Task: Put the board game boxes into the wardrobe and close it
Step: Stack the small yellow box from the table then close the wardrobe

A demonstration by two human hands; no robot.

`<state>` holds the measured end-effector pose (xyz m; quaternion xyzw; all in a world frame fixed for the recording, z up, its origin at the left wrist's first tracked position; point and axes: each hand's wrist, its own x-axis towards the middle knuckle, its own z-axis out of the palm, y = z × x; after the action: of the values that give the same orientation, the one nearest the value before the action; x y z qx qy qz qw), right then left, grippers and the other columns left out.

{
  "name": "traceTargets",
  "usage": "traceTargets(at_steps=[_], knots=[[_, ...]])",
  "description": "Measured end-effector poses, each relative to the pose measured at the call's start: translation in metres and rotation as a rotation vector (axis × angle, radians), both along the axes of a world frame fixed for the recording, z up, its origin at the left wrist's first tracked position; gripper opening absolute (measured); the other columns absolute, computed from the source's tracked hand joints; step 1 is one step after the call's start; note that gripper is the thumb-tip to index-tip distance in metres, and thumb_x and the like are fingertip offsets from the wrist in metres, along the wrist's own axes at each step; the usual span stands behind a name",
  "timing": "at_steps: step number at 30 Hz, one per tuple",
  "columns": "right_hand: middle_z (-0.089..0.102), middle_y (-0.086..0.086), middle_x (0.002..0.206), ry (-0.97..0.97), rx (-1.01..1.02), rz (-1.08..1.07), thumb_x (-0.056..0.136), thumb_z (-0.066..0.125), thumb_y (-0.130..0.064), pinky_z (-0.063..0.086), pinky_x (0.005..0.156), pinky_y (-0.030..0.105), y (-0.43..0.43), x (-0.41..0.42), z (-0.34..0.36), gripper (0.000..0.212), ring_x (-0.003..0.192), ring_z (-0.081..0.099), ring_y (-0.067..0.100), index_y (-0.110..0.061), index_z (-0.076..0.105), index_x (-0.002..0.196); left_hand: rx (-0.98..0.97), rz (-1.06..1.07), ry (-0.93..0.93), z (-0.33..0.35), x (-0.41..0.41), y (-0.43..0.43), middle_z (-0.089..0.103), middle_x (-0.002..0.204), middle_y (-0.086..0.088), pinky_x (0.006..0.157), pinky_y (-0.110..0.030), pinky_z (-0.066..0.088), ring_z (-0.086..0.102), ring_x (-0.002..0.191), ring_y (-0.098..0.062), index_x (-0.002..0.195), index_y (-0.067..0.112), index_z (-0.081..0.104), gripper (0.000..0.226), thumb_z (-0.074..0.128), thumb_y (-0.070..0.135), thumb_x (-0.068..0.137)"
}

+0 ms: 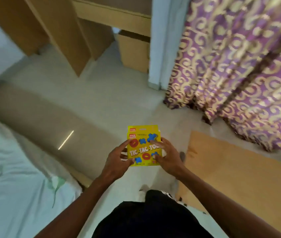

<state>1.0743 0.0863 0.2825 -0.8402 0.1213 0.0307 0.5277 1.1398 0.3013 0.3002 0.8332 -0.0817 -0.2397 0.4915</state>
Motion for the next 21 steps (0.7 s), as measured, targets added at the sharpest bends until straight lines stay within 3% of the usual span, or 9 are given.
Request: traceTargets(at_steps=[3,5,8,13,16,21], knots=[[0.054,-0.001,0.121,-0.083,-0.043,0.151,0.071,0.066,-0.011,0.047,0.092,0.026,0.036,0.059,0.006,0.056,0.109,0.054,0.008,-0.032,0.062,0.123,-0.02,0.148,-0.015,0.004,0.029,0.043,0.063,0.102,0.006,0.06,-0.016,0.054,0.067,0.075,-0.013,0.116,0.059,0.046,0.079,0.08,0.003,0.073],[0.053,-0.007,0.119,-0.103,-0.047,0.253,0.07,0.066,-0.01,0.048,0.087,0.016,0.063,0.103,0.006,0.056,0.105,0.053,-0.006,-0.03,0.063,0.123,-0.019,0.253,-0.03,0.003,0.052,0.071,0.062,0.1,0.01,0.058,-0.014,0.053,0.067,0.074,-0.013,0.115,0.059,0.046,0.078,0.081,0.003,0.072],[0.053,-0.007,0.118,-0.107,-0.03,0.342,0.068,0.068,-0.004,0.04,0.087,0.003,0.096,0.163,0.007,0.059,0.106,0.049,-0.018,-0.026,0.064,0.122,-0.026,0.372,-0.041,-0.001,0.088,0.103,0.064,0.1,0.007,0.06,-0.021,0.057,0.067,0.076,-0.016,0.113,0.061,0.047,0.078,0.082,0.005,0.071],[0.053,-0.005,0.121,-0.078,-0.012,0.461,0.072,0.071,-0.001,0.039,0.092,0.008,0.148,0.29,0.003,0.06,0.108,0.049,-0.01,-0.03,0.063,0.124,-0.026,0.512,-0.068,-0.017,0.184,0.155,0.066,0.102,0.003,0.07,-0.037,0.062,0.068,0.084,-0.019,0.119,0.055,0.051,0.078,0.083,0.006,0.068],[0.052,-0.005,0.118,-0.076,-0.003,0.545,0.072,0.071,0.003,0.034,0.087,-0.003,0.174,0.368,0.003,0.059,0.108,0.045,-0.021,-0.026,0.064,0.123,-0.026,0.582,-0.083,-0.018,0.244,0.177,0.068,0.102,0.004,0.076,-0.031,0.06,0.069,0.091,-0.012,0.127,0.043,0.052,0.076,0.083,0.005,0.069],[0.049,-0.01,0.123,-0.073,-0.016,0.659,0.074,0.073,0.002,0.032,0.088,-0.004,0.226,0.491,0.011,0.058,0.107,0.047,-0.016,-0.021,0.064,0.126,-0.06,0.702,-0.099,-0.012,0.343,0.22,0.06,0.112,0.003,0.066,-0.023,0.059,0.067,0.093,-0.015,0.124,0.045,0.051,0.076,0.081,0.0,0.07]])
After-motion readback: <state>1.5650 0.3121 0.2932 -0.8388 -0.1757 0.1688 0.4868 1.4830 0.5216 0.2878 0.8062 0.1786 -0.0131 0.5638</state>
